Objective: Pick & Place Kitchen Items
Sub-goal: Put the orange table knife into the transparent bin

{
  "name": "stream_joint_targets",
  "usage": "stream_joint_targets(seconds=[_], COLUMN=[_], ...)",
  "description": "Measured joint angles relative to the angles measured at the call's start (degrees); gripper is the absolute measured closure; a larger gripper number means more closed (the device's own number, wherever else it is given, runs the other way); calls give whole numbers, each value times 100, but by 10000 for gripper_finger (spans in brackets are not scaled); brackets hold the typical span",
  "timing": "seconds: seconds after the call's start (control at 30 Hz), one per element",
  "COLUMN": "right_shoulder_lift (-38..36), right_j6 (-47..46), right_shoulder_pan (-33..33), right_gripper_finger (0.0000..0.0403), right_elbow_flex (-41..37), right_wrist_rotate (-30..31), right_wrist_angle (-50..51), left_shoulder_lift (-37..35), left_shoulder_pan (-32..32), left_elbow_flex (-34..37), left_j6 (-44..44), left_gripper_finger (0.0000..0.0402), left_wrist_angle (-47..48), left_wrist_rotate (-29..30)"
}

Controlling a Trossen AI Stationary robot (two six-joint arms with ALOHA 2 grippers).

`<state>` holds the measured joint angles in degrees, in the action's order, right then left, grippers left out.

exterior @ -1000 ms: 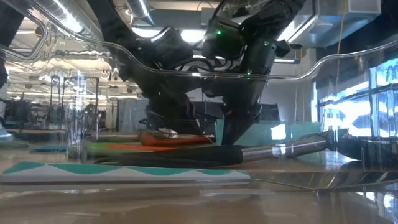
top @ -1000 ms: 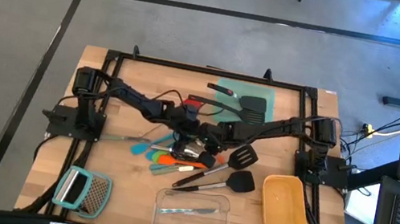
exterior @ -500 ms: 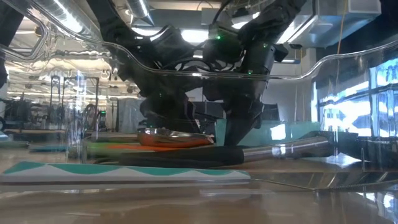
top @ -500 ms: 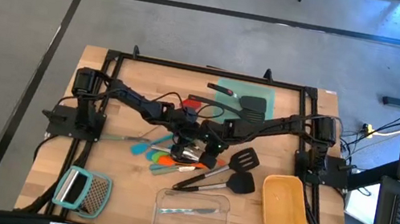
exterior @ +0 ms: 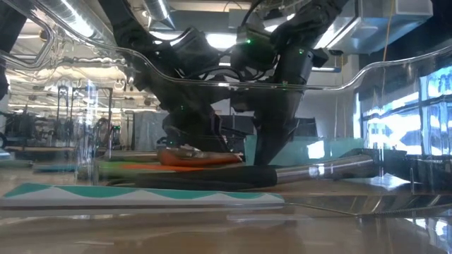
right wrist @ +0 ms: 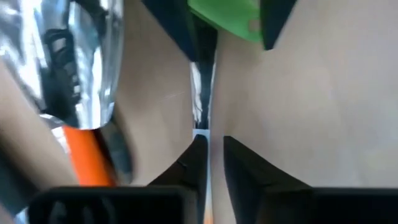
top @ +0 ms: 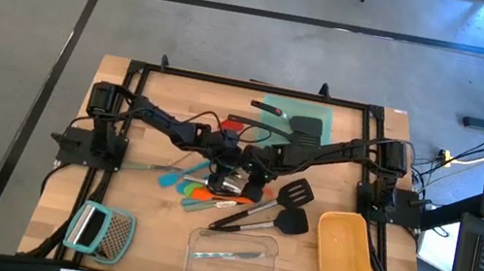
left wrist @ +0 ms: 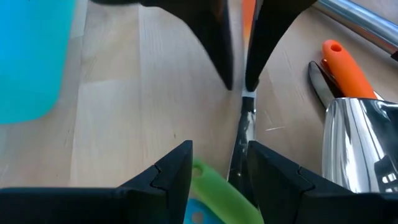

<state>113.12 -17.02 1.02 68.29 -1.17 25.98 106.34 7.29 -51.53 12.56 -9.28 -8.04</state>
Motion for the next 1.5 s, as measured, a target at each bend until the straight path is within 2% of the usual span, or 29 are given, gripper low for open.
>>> stream_joint_targets(seconds=[0.2, 0.4, 0.57, 0.7, 0.93, 1.13, 1.27, 1.37, 1.5], right_shoulder_lift=[-2, -17, -119, -279, -262, -23, 29, 33, 30], right_j6=[97, 212, 334, 389, 571, 595, 518, 398, 398], right_shoulder_pan=[2, 17, 22, -27, -214, -419, -459, -436, -377], right_gripper_finger=[288, 219, 190, 189, 192, 192, 194, 207, 246], right_elbow_flex=[2, 0, -7, -24, -2, 15, 20, 4, -82], right_wrist_rotate=[246, 100, -229, -461, -454, 154, 230, 250, 245], right_wrist_angle=[15, 18, 36, 205, 215, 208, 167, 149, 74], left_shoulder_lift=[0, 0, 0, 2, 2, -15, -109, -168, -184], left_shoulder_pan=[7, 37, 141, 197, 181, 186, 168, 166, 184], left_elbow_flex=[0, -2, -14, -28, -35, -206, -260, -263, -260], left_j6=[-121, -140, -398, -615, -790, -1271, -1407, -1434, -1421], left_gripper_finger=[253, 253, 253, 253, 253, 253, 253, 253, 253], left_wrist_angle=[-4, 4, -17, -43, -162, -125, -127, -81, 98], left_wrist_rotate=[52, 90, 101, 103, 109, 76, 55, 53, 53])
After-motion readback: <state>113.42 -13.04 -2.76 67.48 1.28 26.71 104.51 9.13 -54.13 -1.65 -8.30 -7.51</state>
